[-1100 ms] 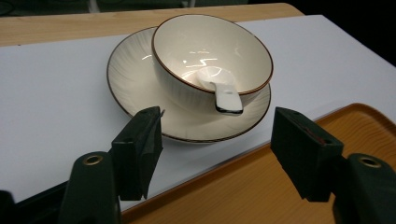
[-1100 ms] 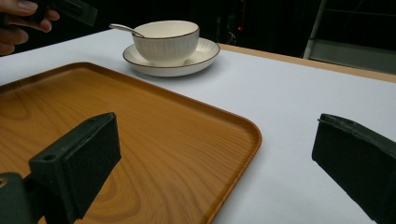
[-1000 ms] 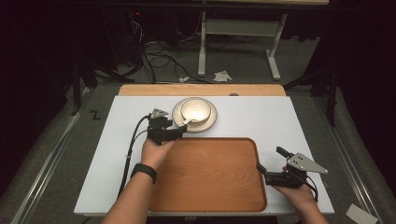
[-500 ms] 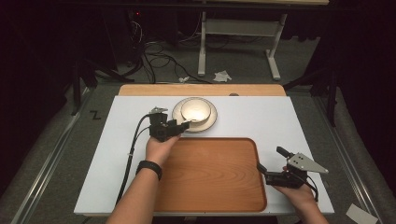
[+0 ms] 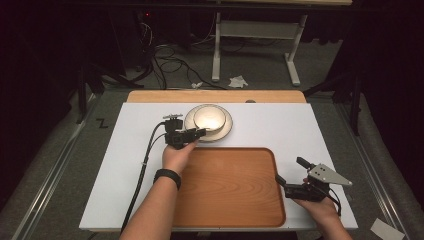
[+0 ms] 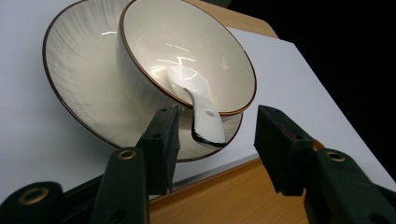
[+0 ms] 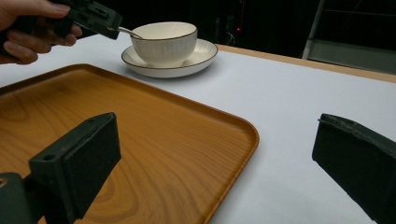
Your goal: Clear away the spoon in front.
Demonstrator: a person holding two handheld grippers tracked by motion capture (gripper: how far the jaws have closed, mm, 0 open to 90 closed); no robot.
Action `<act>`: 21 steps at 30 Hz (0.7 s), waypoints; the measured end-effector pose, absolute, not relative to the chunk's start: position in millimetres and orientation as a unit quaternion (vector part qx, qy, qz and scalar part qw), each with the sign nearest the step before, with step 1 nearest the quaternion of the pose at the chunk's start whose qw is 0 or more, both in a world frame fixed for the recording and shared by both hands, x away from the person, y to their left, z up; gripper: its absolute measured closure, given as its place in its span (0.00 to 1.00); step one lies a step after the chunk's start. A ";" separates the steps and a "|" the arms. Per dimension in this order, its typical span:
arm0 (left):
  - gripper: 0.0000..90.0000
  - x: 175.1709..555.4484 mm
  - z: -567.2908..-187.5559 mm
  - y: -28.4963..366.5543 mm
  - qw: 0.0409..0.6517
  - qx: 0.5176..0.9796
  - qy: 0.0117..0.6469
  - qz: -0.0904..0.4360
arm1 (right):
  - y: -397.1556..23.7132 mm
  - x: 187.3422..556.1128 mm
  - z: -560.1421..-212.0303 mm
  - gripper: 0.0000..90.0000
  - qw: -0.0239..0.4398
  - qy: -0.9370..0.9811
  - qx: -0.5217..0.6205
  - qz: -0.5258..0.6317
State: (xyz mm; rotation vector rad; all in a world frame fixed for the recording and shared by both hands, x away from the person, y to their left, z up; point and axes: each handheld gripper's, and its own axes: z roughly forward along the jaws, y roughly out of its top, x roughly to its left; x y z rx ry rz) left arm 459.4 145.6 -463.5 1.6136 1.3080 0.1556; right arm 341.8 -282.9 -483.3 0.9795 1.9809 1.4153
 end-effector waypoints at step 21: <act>0.82 472.1 -470.1 139.4 0.510 0.645 0.568 0.026 | -284.4 342.7 -483.8 0.02 0.255 0.729 0.363 0.522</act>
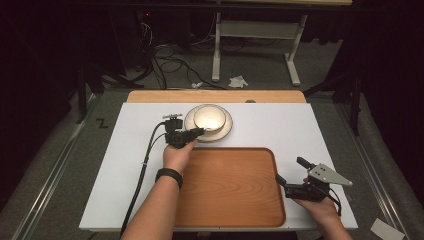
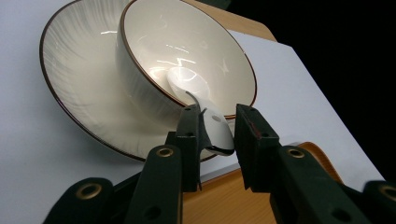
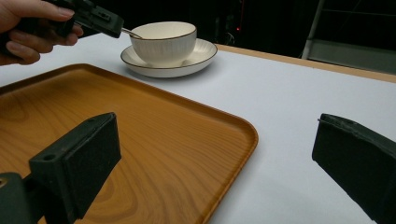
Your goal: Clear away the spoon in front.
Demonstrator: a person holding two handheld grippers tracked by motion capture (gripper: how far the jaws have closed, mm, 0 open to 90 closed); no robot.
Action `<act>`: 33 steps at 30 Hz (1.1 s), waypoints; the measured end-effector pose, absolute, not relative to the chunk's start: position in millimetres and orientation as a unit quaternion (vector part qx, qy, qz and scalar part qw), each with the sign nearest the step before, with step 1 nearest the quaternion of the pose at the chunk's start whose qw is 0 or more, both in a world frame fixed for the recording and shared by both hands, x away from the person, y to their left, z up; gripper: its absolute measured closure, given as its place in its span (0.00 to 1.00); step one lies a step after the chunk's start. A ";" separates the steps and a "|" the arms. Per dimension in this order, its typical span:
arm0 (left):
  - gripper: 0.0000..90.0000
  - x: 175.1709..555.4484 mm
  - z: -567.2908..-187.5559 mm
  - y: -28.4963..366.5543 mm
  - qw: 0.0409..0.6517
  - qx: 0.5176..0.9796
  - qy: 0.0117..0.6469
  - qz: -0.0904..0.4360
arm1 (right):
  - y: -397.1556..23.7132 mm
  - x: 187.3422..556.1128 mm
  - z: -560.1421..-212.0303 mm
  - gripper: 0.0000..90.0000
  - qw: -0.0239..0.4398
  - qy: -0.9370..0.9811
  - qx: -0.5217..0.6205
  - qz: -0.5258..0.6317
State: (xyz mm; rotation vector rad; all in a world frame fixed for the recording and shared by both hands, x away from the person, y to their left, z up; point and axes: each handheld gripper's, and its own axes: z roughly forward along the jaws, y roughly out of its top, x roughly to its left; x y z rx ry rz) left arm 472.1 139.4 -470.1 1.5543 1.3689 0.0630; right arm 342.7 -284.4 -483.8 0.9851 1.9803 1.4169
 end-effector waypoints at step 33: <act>0.96 471.2 -470.5 131.9 0.498 0.660 0.561 0.047 | -285.9 342.5 -482.9 0.02 0.255 0.727 0.363 0.523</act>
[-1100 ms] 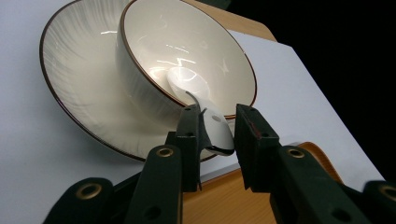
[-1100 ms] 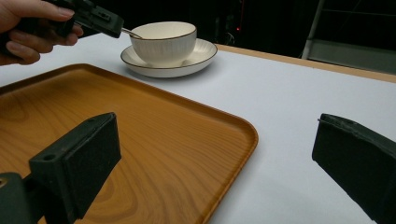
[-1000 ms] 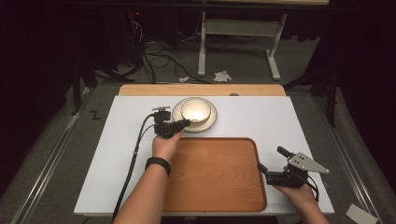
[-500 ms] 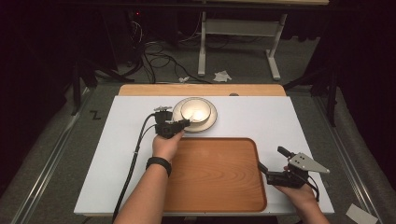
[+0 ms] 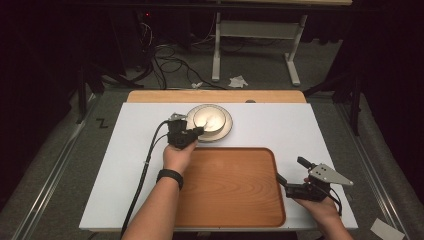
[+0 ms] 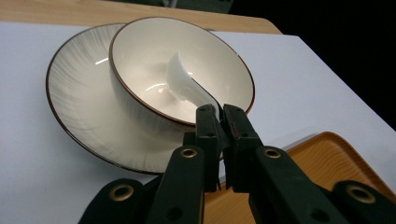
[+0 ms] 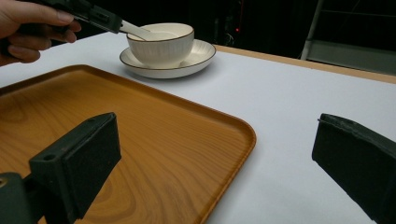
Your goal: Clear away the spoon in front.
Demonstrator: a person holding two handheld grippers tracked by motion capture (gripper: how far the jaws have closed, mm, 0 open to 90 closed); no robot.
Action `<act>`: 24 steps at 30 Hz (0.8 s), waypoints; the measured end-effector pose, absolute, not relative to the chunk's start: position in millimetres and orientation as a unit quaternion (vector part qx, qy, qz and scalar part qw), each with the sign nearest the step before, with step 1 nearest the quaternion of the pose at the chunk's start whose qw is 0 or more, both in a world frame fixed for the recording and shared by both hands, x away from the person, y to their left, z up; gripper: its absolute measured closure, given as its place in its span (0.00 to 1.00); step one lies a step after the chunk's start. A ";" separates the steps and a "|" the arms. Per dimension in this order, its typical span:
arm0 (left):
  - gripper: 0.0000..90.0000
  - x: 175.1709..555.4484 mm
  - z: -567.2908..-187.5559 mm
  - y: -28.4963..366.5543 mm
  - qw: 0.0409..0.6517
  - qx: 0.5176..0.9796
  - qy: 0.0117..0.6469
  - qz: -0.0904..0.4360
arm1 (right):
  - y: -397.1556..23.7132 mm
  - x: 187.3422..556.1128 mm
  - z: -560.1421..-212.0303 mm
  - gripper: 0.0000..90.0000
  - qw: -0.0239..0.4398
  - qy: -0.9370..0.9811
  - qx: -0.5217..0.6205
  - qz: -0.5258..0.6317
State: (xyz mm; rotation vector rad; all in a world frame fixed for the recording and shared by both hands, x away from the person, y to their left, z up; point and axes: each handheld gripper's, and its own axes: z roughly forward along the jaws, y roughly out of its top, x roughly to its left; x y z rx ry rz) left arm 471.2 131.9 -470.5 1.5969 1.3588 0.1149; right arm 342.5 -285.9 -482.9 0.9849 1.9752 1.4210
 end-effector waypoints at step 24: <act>0.96 460.5 -453.2 125.3 0.499 0.692 0.504 0.130 | -285.8 342.2 -483.1 0.02 0.254 0.727 0.365 0.524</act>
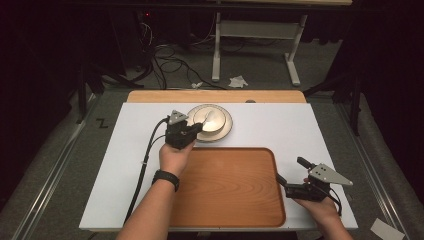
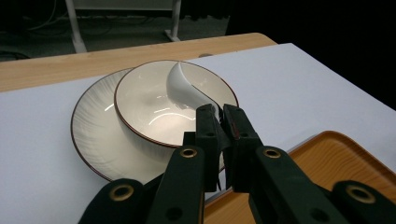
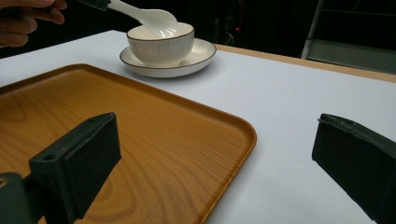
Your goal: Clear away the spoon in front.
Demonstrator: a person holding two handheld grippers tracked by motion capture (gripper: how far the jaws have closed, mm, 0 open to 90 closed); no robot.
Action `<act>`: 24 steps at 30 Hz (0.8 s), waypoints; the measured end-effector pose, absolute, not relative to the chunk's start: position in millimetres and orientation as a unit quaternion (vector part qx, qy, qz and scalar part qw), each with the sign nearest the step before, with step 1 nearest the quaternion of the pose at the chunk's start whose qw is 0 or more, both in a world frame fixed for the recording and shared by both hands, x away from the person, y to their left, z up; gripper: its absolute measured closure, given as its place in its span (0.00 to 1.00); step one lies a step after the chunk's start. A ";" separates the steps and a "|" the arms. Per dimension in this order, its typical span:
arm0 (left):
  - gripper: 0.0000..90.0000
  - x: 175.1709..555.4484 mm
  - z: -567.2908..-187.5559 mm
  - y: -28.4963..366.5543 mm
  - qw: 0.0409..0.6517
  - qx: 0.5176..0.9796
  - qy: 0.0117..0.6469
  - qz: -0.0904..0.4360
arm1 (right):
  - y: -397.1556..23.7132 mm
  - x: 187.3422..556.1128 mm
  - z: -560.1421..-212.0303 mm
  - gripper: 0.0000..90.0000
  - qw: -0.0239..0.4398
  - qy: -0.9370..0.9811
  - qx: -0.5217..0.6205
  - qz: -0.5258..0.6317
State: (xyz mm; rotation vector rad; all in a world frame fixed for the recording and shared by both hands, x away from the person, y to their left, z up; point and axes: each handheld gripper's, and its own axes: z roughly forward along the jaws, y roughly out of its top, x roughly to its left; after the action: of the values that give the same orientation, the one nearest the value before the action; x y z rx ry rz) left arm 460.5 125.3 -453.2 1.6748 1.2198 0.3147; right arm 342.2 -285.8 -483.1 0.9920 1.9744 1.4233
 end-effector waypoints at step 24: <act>0.96 433.7 -433.7 130.5 0.516 0.711 0.436 0.193 | -285.4 342.3 -483.8 0.02 0.253 0.727 0.368 0.522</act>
State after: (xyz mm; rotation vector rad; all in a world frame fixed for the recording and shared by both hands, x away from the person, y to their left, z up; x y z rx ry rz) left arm 433.7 130.5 -433.7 1.7082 1.0467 0.4642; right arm 342.3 -285.4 -483.8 0.9991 1.9765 1.4191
